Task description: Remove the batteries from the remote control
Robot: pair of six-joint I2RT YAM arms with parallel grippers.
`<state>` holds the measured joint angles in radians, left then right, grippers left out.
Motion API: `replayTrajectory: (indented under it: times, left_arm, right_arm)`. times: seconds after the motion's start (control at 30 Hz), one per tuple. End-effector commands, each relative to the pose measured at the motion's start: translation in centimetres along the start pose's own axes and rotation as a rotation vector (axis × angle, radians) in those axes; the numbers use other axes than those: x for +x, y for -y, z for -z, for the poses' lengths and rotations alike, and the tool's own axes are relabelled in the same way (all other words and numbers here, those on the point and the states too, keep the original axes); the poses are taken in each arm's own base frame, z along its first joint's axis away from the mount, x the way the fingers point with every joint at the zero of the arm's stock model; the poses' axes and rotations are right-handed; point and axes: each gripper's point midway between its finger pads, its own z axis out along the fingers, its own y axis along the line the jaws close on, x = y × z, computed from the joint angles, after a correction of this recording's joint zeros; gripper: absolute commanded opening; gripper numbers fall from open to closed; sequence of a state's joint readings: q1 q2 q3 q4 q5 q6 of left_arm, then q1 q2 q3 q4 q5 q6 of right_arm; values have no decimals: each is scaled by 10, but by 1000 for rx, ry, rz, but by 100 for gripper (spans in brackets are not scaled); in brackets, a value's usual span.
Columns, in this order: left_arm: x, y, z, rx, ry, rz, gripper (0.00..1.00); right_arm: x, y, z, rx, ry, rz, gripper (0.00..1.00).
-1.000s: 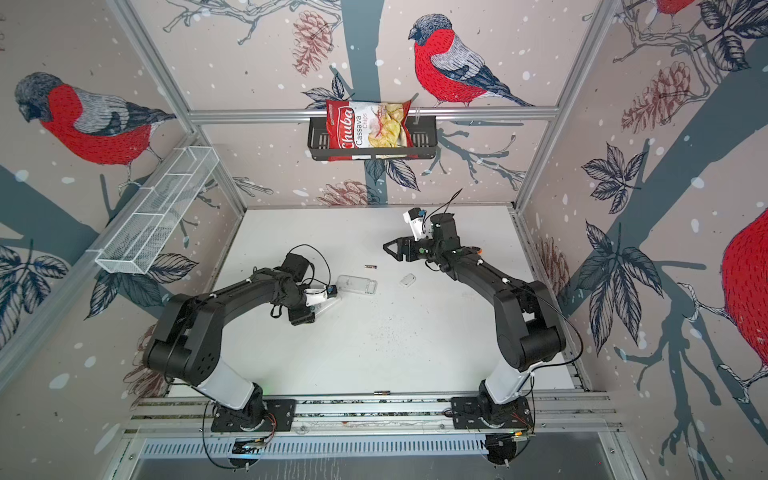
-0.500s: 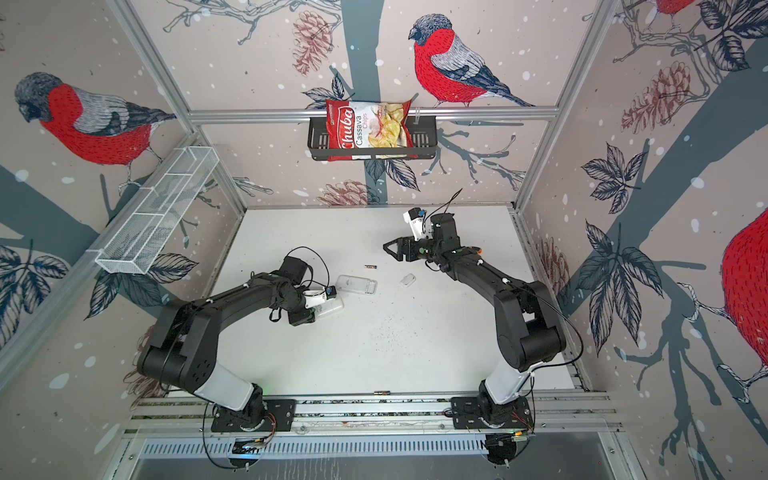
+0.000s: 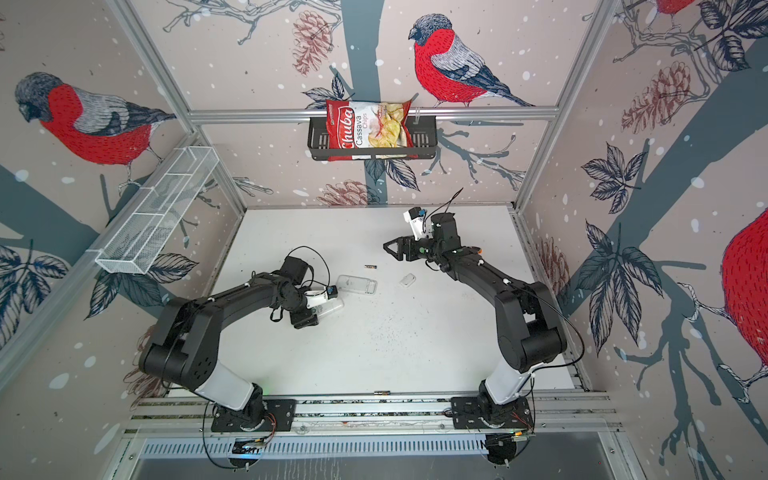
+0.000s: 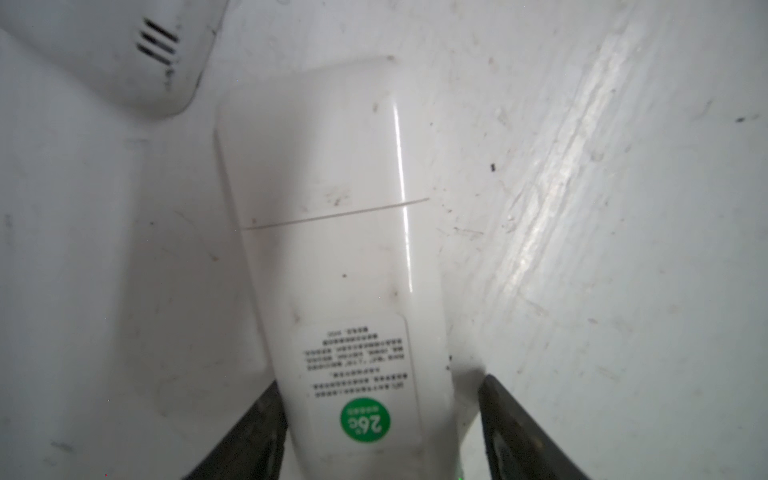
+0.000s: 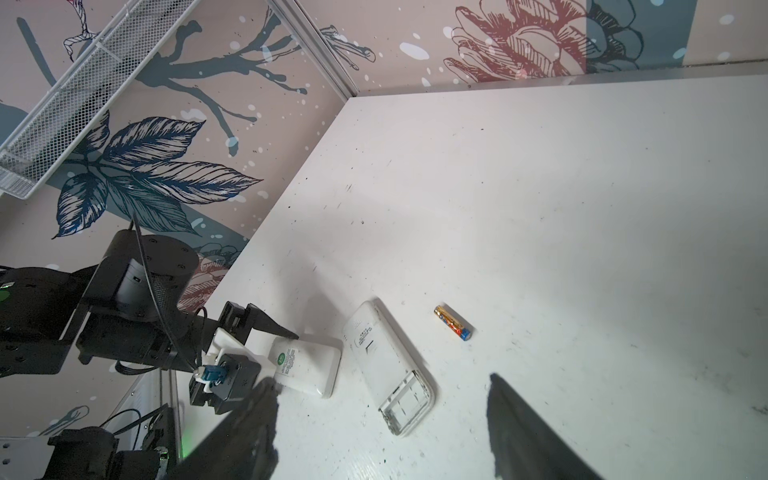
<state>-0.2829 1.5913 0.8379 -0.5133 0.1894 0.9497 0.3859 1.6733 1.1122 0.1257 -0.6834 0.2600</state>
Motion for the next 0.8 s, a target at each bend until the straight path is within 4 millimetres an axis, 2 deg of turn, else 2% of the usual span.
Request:
replayTrajectory:
  times: [0.0, 0.13, 0.4, 0.57, 0.67, 0.77]
  left_arm:
    - [8, 7, -5, 33, -36, 9, 66]
    - [11, 10, -7, 43, -38, 11, 61]
    - [1, 4, 0, 27, -9, 8, 40]
    - [-16, -3, 16, -14, 58, -15, 33]
    - [-34, -7, 28, -37, 90, -41, 29]
    - [-50, -7, 36, -40, 104, -63, 25]
  right_arm:
    - [-6, -2, 2, -6, 21, 27, 79]
    - [-7, -2, 2, -6, 22, 27, 79]
    - [-6, -1, 2, -5, 22, 25, 79]
    - [-3, 0, -1, -9, 14, 5, 79]
    - [2, -3, -9, -21, -12, -11, 74]
    - [11, -8, -19, -9, -52, -11, 73]
